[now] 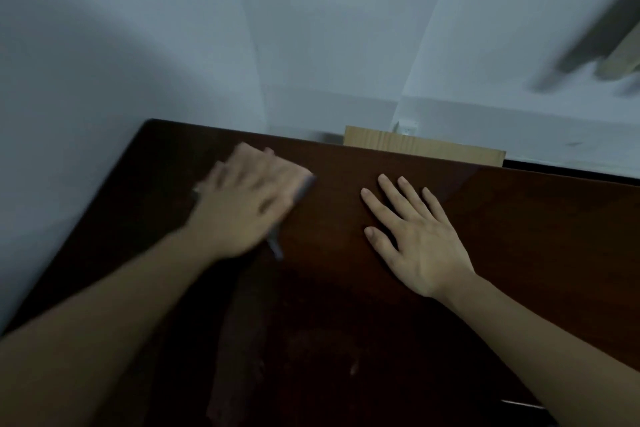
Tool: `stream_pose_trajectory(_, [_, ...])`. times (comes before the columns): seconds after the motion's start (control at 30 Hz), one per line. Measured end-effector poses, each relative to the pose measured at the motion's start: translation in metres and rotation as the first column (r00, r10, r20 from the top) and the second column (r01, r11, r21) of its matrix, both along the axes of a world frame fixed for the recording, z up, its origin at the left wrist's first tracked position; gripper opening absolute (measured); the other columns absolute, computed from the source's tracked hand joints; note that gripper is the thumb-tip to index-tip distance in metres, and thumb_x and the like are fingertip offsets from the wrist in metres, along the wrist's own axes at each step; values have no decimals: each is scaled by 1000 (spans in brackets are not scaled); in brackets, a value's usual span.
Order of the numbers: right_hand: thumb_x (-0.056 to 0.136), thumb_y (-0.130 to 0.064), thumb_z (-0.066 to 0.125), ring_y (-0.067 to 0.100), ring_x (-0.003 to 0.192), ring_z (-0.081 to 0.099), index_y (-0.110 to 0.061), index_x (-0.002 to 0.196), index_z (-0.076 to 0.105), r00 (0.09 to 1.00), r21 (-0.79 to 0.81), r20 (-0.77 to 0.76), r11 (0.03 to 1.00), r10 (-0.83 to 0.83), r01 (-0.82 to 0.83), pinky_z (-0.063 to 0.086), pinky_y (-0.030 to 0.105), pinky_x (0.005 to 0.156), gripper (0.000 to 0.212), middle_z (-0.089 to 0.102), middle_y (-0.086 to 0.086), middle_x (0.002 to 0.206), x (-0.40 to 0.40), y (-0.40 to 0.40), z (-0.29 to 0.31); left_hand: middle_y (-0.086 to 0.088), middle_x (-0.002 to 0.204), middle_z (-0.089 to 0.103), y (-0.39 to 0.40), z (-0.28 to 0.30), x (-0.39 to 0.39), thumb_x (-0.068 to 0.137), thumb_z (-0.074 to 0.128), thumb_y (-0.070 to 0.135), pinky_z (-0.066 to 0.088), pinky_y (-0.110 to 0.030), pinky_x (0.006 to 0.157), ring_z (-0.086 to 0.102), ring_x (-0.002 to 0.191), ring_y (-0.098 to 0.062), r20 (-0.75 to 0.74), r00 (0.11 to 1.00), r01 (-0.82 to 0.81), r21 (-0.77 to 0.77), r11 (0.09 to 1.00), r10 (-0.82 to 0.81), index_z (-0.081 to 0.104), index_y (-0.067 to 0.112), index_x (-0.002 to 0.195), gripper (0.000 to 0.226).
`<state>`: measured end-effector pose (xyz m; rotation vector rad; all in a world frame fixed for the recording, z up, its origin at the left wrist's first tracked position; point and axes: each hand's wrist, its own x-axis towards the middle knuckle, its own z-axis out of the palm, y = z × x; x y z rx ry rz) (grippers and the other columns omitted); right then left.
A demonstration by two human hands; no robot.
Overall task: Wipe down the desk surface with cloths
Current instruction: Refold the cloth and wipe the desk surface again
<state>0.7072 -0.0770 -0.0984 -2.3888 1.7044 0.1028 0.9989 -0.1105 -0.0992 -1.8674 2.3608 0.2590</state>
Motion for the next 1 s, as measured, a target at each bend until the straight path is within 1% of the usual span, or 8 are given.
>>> stream_pose_trajectory(0.13, [93,-66,-7,14,154,-21,-46,159,-4,1000,2,1,1000,2,-2,-13,39,125,69,-14,-11,169,0,0,0,9,169,-13,-45,-8,73,72,-17,77,-4,-58,122,-18,154,-28,12,968,-252,5,968,252,-5,57,154,85])
stream_pose_trajectory(0.27, [94,-65,-4,15,155,-18,-44,160,0,1000,1,6,1000,9,-9,-11,41,126,69,-11,-9,170,0,0,0,4,169,-13,-42,-11,72,88,-3,72,-8,-56,122,-16,155,-29,-32,940,-340,32,940,341,-3,49,158,73])
stream_pose_trajectory(0.5, [94,-65,-5,15,155,-19,-44,160,-2,1000,4,-1,1000,4,-4,-10,42,126,70,-12,-10,169,0,-1,-1,-2,167,-20,29,-1,5,79,-16,71,-19,-45,121,-21,153,-26,-22,997,-70,-5,998,70,-10,41,156,83])
stream_pose_trajectory(0.6, [93,-66,-7,16,155,-19,-44,160,-4,1000,13,-9,1000,10,-10,-11,42,126,71,-13,-9,169,0,0,0,4,163,-22,39,1,7,78,-20,80,-12,-43,125,-22,153,-21,-48,999,23,-25,999,-24,-14,46,150,80])
stream_pose_trajectory(0.7, [90,-69,-7,16,155,-18,-44,160,-1,1000,34,-1,999,5,-5,-12,42,125,75,-12,-9,170,1,-3,2,1,165,-14,14,-7,35,80,-16,74,-8,-45,125,-16,153,-21,-8,1000,14,-48,999,-15,-11,42,151,78])
stream_pose_trajectory(0.83, [103,-62,16,20,155,-17,-44,160,5,1000,95,-3,995,-21,21,-11,50,123,61,-6,-5,171,10,-8,13,-11,170,-4,-33,-37,96,72,-26,83,-8,-55,123,-15,155,-33,139,984,-113,-26,993,115,-8,32,161,104])
stream_pose_trajectory(0.93, [105,-59,19,26,156,-16,-47,160,3,997,127,43,990,-68,62,-13,61,119,58,-8,-2,171,23,-6,14,-8,170,-11,-37,-36,101,71,-31,82,-13,-53,123,-17,155,-31,62,967,-247,9,969,246,-7,36,161,104])
stream_pose_trajectory(1.0, [101,-63,10,31,155,-17,-47,159,2,997,99,18,993,-71,68,-12,67,118,61,-10,0,171,28,-4,9,-11,170,-5,-21,-24,81,83,-23,75,-10,-52,123,-10,155,-33,26,976,-218,-7,976,218,1,35,162,92])
